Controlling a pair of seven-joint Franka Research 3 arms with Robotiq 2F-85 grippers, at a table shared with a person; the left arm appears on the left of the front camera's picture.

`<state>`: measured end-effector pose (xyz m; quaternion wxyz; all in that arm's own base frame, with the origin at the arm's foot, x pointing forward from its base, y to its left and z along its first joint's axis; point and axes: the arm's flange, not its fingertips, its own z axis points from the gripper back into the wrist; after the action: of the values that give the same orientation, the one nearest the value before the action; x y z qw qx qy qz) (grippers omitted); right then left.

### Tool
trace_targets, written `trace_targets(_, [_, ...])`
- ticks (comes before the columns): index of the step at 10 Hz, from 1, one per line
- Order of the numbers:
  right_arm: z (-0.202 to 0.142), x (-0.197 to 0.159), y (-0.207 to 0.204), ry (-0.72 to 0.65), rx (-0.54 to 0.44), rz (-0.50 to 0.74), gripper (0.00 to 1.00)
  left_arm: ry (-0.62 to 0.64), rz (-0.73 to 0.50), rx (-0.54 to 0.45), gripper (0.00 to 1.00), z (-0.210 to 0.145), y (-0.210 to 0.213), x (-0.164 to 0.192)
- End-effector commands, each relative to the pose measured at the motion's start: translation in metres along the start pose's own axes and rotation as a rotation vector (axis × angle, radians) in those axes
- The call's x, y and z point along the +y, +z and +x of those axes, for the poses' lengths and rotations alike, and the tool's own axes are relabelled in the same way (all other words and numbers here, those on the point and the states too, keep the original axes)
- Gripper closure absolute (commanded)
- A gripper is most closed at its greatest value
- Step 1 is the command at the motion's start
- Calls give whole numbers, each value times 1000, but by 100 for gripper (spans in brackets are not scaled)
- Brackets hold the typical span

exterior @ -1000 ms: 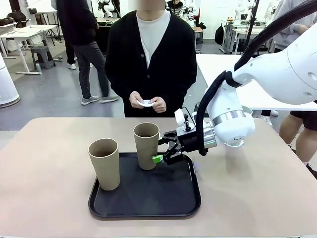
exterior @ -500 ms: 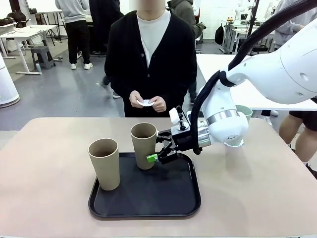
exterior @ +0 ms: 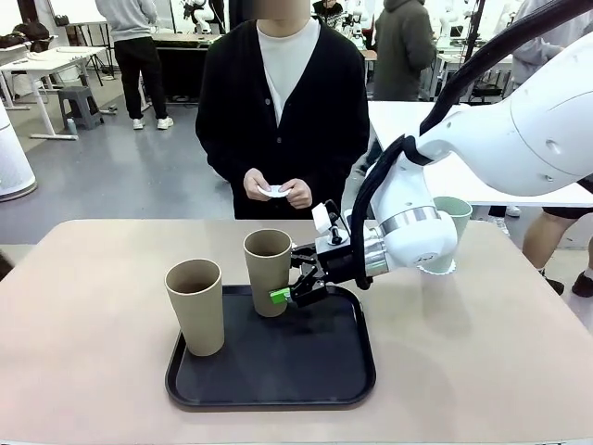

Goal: Place coasters on the table and set cups on them.
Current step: Take one Reusable plastic cup from the Flat Tray and place it on a coaster set by the human.

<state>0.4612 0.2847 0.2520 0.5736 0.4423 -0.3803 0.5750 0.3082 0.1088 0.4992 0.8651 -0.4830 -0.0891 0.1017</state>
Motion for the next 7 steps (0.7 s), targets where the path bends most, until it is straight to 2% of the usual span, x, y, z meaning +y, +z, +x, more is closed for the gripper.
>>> trace_targets(1, [2, -8, -11, -39, -44, -25, 0, -7, -14, -4, 0, -1, 1, 0])
trace_targets(7, [3, -16, -27, -91, -67, 22, 0, -7, -14, -4, 0, -1, 1, 0])
